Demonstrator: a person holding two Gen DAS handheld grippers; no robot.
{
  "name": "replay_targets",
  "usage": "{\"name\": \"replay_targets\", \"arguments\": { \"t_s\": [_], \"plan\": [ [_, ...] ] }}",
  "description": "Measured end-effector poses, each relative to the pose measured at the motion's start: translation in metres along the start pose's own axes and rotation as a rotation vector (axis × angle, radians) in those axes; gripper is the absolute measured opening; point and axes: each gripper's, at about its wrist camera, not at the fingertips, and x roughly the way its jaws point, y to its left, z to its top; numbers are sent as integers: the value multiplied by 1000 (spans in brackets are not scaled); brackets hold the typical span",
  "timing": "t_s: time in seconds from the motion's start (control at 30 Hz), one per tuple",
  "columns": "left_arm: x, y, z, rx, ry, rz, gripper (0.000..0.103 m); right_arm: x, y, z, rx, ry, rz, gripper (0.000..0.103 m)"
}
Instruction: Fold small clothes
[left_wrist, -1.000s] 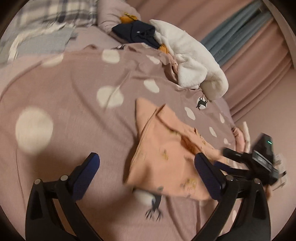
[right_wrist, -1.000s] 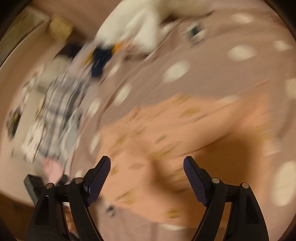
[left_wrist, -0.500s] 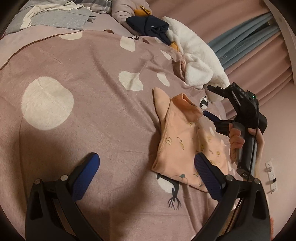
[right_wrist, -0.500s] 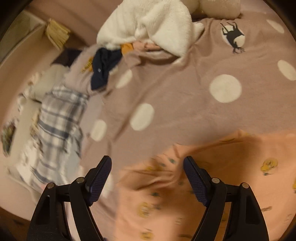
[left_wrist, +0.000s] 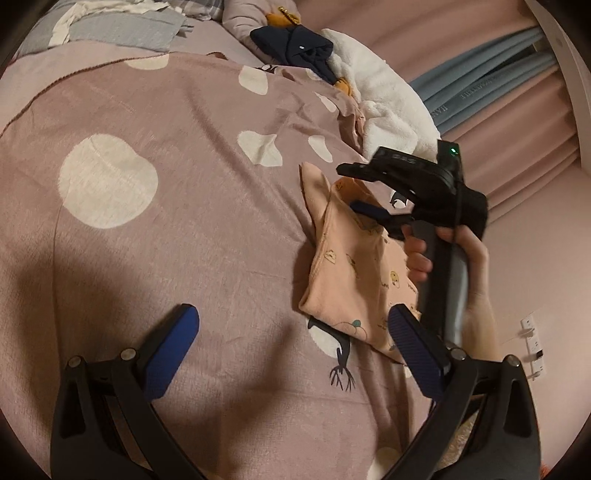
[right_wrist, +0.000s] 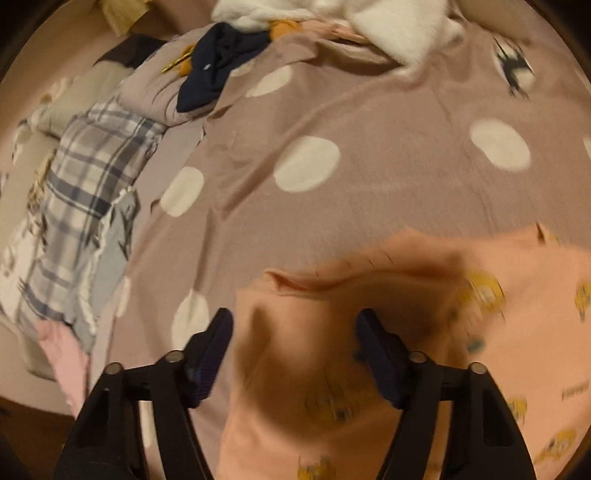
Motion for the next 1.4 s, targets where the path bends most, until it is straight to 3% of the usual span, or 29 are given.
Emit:
{"name": "replay_targets", "arguments": {
  "t_s": [0.07, 0.13, 0.27, 0.33, 0.4, 0.5, 0.67, 0.8, 0.9, 1.03, 1.07, 1.13, 1.17, 1.33, 1.4],
  "plan": [
    [2, -2, 2, 2, 9, 8, 102, 7, 7, 5, -20, -7, -57, 54],
    [4, -3, 4, 9, 16, 15, 102, 17, 14, 8, -42, 26, -105, 38],
    [5, 0, 7, -25, 12, 13, 102, 32, 21, 10, -111, 23, -260, 18],
    [5, -1, 7, -23, 18, 9, 102, 32, 17, 12, -79, 0, -260, 7],
    [4, 0, 7, -26, 25, 5, 102, 28, 13, 13, -54, -9, -221, 5],
    [1, 3, 7, -42, 24, -9, 102, 22, 16, 12, -84, -16, -203, 4],
    [-2, 4, 7, -54, 25, -19, 102, 4, 30, 12, -83, -38, -63, 4],
    [-3, 6, 7, -58, 25, -22, 102, 6, 47, 7, -136, -30, -88, 4],
    [-5, 6, 6, -62, 23, -20, 102, 12, 49, 10, -104, -27, -48, 4],
    [-5, 7, 6, -64, 40, -27, 102, 13, 39, 11, -65, -33, -92, 4],
    [-6, 7, 7, -69, 44, -31, 102, 13, 37, 11, -45, -27, -80, 6],
    [-6, 9, 8, -84, 44, -37, 102, 8, 32, 9, -4, 10, 6, 32],
    [-7, 10, 8, -92, 44, -41, 102, 5, 33, 6, -4, 25, 27, 37],
    [-8, 13, 9, -110, 41, -57, 102, -23, 63, -15, -181, 33, -49, 40],
    [-9, 14, 8, -108, 36, -59, 102, -20, 65, -27, -181, 96, -57, 40]
  ]
}}
